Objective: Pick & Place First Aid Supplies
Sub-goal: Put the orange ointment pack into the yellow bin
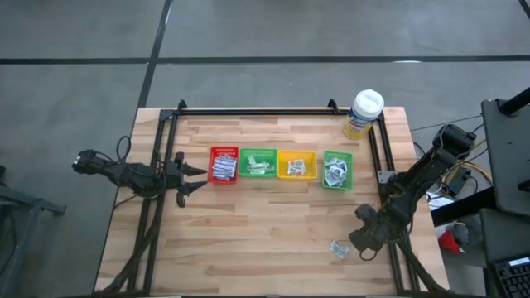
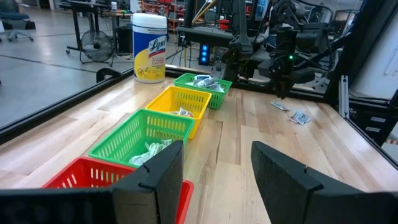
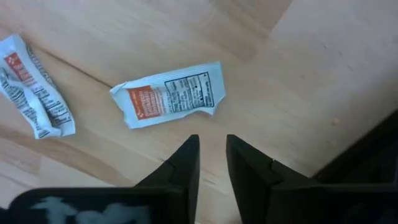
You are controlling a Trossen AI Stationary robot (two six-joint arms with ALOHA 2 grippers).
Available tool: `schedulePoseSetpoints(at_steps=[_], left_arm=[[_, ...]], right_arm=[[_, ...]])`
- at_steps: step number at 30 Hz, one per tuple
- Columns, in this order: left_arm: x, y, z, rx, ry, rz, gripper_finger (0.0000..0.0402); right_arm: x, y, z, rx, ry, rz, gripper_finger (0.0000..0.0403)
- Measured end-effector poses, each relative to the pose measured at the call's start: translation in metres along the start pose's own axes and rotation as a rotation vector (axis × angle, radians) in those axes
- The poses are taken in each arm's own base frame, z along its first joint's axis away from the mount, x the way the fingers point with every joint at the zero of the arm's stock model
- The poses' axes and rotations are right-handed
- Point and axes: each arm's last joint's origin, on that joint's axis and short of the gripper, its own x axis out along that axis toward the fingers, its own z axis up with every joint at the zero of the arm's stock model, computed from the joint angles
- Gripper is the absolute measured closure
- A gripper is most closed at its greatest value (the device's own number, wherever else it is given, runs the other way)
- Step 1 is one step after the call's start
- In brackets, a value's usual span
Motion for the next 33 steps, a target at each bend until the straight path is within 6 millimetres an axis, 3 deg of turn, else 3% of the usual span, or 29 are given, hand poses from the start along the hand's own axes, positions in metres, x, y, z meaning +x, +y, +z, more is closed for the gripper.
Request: schedulePoseSetpoints(at_steps=[16, 33], left_arm=[[0.0, 0.0, 0.0, 0.0, 0.0, 0.0, 0.0213], [0.0, 0.0, 0.0, 0.0, 0.0, 0.0, 0.0213]], right_arm=[[0.001, 0.004, 0.002, 0.0, -0.082, 0.076, 0.027], [0.012, -0.001, 0.006, 0.062, -0.102, 0.024, 0.0262]])
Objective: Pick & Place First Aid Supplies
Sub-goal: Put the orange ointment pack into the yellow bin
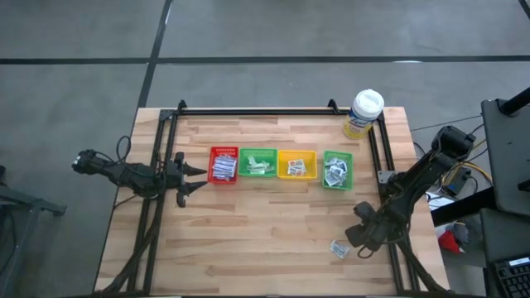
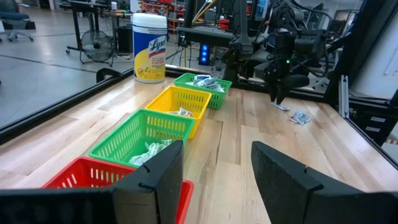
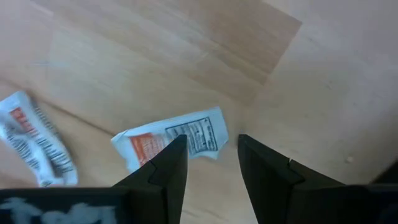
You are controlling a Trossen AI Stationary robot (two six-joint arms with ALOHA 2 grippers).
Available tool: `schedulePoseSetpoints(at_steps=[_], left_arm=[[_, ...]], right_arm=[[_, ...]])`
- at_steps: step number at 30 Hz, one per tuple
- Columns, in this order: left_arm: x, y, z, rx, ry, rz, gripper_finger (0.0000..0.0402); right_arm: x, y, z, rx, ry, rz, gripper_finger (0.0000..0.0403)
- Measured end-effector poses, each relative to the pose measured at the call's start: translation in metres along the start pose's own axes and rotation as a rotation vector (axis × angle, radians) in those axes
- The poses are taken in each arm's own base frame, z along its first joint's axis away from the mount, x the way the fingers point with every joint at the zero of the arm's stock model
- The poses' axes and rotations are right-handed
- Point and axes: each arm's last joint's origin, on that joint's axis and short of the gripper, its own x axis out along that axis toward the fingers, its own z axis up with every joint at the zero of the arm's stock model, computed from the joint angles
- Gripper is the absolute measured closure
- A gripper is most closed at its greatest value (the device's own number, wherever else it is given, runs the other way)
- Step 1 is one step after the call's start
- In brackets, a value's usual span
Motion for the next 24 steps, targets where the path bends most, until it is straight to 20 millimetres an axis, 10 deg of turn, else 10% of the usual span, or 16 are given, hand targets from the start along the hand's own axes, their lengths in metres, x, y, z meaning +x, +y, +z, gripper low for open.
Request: schedulePoseSetpoints(at_steps=[24], left_arm=[[0.0, 0.0, 0.0, 0.0, 0.0, 0.0, 0.0213]], right_arm=[[0.012, 0.002, -0.003, 0.024, 0.033, -0.107, 0.0363]])
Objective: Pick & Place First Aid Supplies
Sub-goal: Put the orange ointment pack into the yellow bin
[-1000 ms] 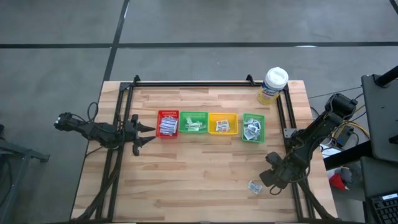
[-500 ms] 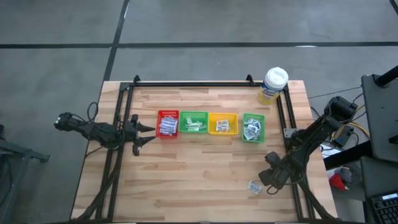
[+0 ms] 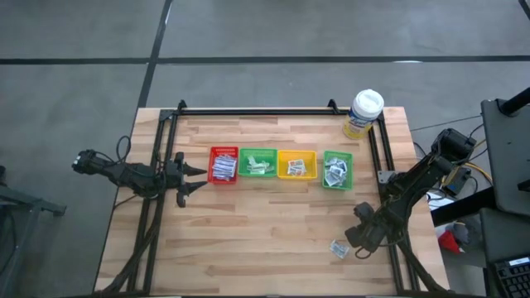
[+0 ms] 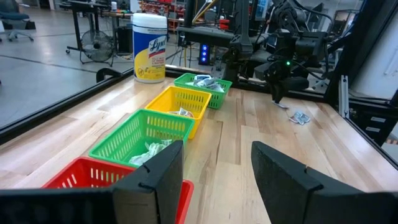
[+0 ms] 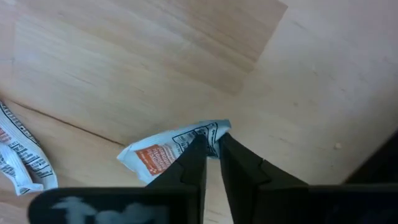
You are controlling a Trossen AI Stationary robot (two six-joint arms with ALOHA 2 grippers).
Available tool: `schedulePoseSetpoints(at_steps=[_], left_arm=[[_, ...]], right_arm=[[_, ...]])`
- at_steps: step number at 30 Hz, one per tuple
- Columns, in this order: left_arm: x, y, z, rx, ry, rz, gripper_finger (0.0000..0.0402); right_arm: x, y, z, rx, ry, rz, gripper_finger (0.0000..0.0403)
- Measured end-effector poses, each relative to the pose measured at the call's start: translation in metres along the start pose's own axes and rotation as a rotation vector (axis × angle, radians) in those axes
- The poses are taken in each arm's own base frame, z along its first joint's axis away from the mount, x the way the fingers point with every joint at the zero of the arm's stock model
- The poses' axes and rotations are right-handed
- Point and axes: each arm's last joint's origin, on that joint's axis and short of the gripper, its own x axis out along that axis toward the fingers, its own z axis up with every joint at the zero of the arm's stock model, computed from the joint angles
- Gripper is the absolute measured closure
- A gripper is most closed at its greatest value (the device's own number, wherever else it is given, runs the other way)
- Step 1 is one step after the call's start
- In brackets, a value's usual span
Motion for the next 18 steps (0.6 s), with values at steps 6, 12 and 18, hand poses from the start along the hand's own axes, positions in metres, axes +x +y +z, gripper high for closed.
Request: schedulePoseSetpoints(at_steps=[6, 12, 18], left_arm=[[0.0, 0.0, 0.0, 0.0, 0.0, 0.0, 0.0213], [0.0, 0.0, 0.0, 0.0, 0.0, 0.0, 0.0213], [0.0, 0.0, 0.0, 0.0, 0.0, 0.0, 0.0213]], right_arm=[[-0.001, -0.001, 0.0, -0.005, -0.008, 0.001, 0.0388], [-0.007, -0.004, 0.002, -0.021, -0.028, 0.033, 0.0394], [-0.012, -0.006, 0.006, -0.028, -0.103, 0.086, 0.0394]])
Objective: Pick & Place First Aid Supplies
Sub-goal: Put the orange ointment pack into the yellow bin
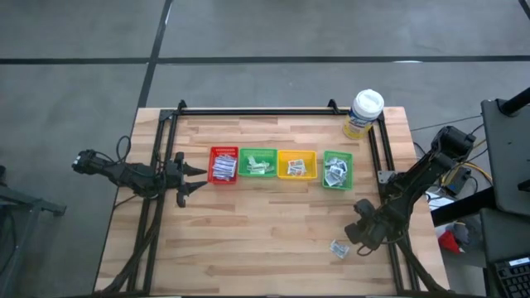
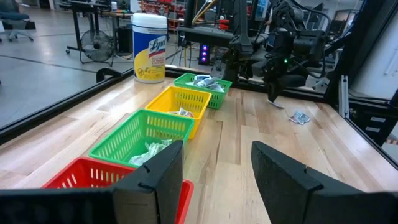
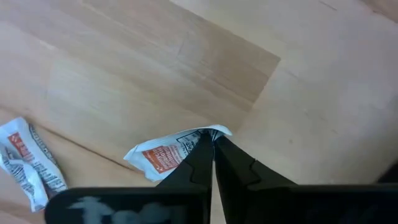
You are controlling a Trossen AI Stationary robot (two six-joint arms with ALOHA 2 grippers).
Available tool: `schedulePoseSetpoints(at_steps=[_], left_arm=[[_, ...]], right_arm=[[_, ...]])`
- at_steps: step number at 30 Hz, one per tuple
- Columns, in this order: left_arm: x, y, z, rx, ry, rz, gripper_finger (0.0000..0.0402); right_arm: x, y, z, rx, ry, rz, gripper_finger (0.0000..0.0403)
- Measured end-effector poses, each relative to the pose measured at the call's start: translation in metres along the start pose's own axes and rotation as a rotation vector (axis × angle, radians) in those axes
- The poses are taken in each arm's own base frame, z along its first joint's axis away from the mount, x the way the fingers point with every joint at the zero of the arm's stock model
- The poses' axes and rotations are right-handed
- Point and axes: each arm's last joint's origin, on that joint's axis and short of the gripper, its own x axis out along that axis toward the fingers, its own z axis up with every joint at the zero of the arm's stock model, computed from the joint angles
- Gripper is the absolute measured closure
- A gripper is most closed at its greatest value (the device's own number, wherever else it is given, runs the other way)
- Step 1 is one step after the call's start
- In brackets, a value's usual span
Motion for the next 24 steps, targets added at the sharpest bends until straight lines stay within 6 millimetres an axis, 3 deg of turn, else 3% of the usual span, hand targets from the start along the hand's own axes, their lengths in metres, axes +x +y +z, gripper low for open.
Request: schedulePoseSetpoints(at_steps=[10, 24], left_arm=[[0.0, 0.0, 0.0, 0.0, 0.0, 0.0, 0.0213], [0.0, 0.0, 0.0, 0.0, 0.0, 0.0, 0.0213]], right_arm=[[-0.001, 0.003, 0.001, -0.014, -0.051, 0.058, 0.0394], [-0.007, 0.024, 0.001, -0.118, -0.284, 0.355, 0.0394]])
